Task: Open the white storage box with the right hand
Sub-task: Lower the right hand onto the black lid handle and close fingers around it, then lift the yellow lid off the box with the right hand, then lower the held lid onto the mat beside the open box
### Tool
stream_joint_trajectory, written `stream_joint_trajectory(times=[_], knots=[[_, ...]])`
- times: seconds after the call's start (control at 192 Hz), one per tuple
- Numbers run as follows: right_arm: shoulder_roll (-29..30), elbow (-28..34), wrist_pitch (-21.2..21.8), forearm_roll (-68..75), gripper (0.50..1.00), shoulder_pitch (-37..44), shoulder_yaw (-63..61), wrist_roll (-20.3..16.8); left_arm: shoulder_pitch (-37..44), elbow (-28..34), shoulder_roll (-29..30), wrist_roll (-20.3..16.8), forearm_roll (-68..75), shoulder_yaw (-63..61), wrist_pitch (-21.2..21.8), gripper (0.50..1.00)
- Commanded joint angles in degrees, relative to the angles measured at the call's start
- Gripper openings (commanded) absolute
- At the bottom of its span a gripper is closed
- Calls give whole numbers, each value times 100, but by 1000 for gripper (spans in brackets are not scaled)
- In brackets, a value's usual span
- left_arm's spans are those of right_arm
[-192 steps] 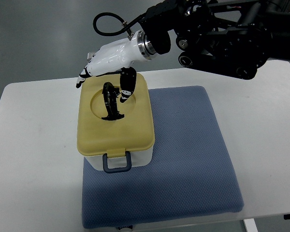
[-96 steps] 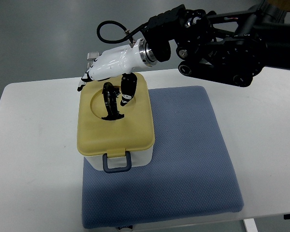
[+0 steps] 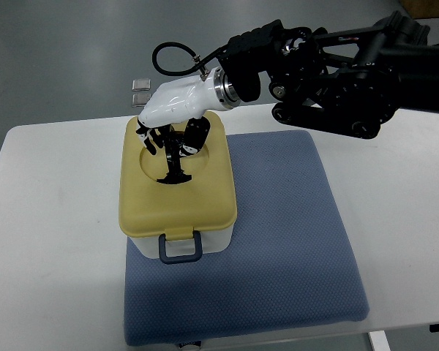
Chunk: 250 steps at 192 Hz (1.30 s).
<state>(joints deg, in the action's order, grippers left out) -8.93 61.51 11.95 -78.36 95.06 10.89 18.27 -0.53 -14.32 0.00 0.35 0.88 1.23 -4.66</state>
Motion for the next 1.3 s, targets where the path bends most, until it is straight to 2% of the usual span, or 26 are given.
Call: stream_joint_trajectory(times=[0.0, 0.234, 0.312, 0.39, 0.488, 0.67, 0.821, 1.034, 1.101, 1.294], knots=[[-3, 1, 1, -12, 500, 39, -8, 1, 0, -1, 0, 0, 0, 9, 0, 1000], [-65, 10, 124, 67, 500, 346, -43, 264, 0, -1, 0, 0, 0, 0, 0, 1000], [-162, 72, 282, 93, 500, 531, -113, 352, 0, 8, 0, 0, 0, 0, 0, 1000], [-372, 80, 624, 120, 500, 961, -289, 493, 0, -1, 0, 0, 0, 0, 0, 1000], [-575, 80, 959, 181, 500, 1199, -658, 502, 0, -9, 0, 0, 0, 0, 0, 1000], [-1365, 80, 1942, 181, 500, 1542, -1282, 502, 0, -45, 0, 0, 0, 0, 0, 1000], [-2095, 89, 2305, 102, 500, 1577, -1185, 502, 0, -45, 0, 0, 0, -9, -9, 1000], [-2974, 80, 2215, -285, 500, 1401, -385, 510, 0, -53, 0, 0, 0, 0, -9, 1000], [-3159, 80, 1952, -355, 500, 1225, -87, 519, 0, -45, 0, 0, 0, -9, -9, 1000], [-3387, -7, 827, -583, 500, 610, 915, 677, 0, -45, 0, 0, 0, -9, -9, 1000]])
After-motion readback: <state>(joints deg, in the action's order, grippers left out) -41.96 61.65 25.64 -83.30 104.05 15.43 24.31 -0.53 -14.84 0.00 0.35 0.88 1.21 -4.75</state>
